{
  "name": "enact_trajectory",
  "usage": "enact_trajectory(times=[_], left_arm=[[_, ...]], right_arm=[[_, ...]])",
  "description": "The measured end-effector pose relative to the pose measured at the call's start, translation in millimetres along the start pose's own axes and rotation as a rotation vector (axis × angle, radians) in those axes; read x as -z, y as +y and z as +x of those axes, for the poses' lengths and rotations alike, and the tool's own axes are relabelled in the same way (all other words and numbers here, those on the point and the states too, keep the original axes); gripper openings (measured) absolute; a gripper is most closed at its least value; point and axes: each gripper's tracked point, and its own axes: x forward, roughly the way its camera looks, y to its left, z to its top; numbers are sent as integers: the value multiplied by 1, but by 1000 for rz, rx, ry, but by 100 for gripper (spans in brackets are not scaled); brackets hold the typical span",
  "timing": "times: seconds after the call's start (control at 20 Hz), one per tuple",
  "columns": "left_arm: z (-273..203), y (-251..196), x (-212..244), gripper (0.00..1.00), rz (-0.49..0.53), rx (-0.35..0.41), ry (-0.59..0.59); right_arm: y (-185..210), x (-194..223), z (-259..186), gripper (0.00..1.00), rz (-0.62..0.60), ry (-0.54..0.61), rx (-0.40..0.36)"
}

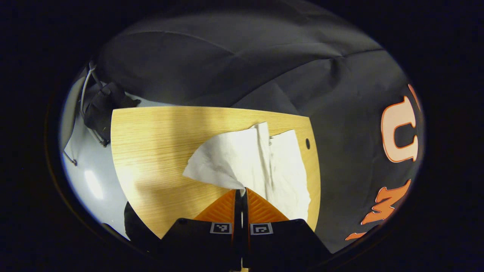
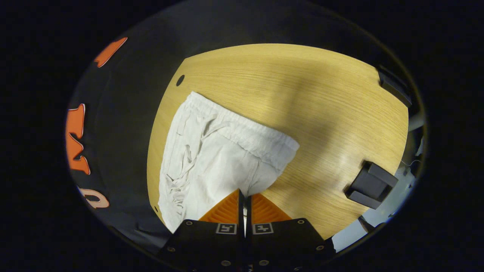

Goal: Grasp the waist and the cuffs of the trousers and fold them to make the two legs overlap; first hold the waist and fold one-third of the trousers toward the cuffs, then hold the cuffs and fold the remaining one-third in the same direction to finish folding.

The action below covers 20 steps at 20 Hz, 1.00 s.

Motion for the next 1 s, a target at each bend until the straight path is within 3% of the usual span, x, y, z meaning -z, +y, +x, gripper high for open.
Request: enact_trajectory(times=[0.4,0.6,0.8,1.0], left_arm=[[-19,-93,-14,4,85,70,-27],[-6,-124,-30,4,94,80,-40],[32,-149,-48,4,123,55,-29],[106,-175,-58,4,143,9,32]], right_arm=[[77,-21,-25,1,-1,55,-133],[108,-43,-19,1,2,53,-151],[137,-61,4,1,22,42,-126],[166,-78,51,1,47,42,-76]])
